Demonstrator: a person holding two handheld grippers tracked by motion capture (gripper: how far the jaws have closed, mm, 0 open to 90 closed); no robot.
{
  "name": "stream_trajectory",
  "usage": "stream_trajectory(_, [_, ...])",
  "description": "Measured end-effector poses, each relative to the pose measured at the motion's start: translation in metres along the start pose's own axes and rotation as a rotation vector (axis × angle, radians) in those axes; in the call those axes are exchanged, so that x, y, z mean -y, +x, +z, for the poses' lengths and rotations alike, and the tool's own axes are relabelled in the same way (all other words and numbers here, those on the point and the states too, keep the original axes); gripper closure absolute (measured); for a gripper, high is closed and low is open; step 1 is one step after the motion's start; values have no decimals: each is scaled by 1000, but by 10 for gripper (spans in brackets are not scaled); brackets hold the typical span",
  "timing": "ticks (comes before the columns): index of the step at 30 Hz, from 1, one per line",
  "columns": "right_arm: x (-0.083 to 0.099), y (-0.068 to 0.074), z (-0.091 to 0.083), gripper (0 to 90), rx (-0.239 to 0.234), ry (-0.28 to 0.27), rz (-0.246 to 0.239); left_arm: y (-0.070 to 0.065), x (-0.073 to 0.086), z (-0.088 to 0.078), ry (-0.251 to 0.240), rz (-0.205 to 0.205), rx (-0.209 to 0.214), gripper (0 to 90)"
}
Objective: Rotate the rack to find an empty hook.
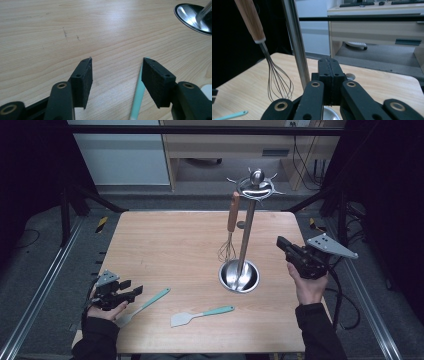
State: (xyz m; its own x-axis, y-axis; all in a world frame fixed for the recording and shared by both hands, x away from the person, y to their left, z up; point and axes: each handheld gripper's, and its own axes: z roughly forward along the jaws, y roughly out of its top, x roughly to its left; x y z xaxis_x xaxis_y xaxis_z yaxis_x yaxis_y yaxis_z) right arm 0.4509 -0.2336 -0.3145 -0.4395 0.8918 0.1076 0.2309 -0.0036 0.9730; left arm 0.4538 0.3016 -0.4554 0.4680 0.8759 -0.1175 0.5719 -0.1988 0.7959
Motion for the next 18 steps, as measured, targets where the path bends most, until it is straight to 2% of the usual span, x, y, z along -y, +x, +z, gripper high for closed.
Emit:
stream_trajectory(7, [-18, 3, -1, 900, -11, -47, -2, -2, 0, 2, 8, 5, 0, 421])
stream_trajectory(18, [-50, 14, -4, 900, -20, -111, -43, -2, 0, 4, 17, 16, 6, 422])
